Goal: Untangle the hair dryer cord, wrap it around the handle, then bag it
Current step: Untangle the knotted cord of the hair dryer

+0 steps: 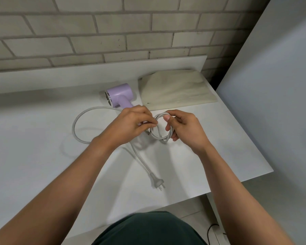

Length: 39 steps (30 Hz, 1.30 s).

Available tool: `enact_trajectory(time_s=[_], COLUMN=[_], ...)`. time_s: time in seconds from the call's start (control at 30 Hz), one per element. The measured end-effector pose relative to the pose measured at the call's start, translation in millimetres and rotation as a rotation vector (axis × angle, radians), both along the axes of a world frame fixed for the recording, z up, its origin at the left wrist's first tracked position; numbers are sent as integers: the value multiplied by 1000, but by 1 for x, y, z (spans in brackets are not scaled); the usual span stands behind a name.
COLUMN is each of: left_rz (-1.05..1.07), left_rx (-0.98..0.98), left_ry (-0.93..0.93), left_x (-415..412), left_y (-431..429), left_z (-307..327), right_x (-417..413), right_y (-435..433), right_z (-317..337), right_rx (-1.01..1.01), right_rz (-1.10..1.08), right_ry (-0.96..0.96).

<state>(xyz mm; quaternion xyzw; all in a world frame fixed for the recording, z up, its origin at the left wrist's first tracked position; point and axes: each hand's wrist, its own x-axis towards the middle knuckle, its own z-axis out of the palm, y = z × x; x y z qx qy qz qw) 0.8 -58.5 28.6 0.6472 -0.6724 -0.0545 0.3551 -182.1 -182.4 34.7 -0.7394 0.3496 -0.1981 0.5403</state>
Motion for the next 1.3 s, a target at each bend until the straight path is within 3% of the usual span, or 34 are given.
enact_trajectory(time_s=[0.13, 0.3, 0.53, 0.63, 0.77, 0.97, 1.3], left_rz=[-120, -104, -51, -25, 30, 69, 280], left_rx=[109, 199, 41, 111, 155, 122, 21], left_ry=[-74, -54, -116, -95, -60, -54, 6], left_x=[-9, -15, -23, -23, -22, -26, -33], left_y=[-7, 1, 1, 3, 6, 7, 8], left_z=[4, 2, -14, -18, -17, -17, -4], right_x=[2, -1, 0, 1, -8, -22, -20], right_y=[2, -6, -7, -4, 3, 10, 8], right_z=[5, 5, 4, 11, 20, 17, 7], right_rx=[123, 233, 460, 321, -278, -350, -15], right_rz=[-2, -89, -118, -104, -159, 272, 212], right_ry=[-69, -69, -87, 7, 265, 325, -74])
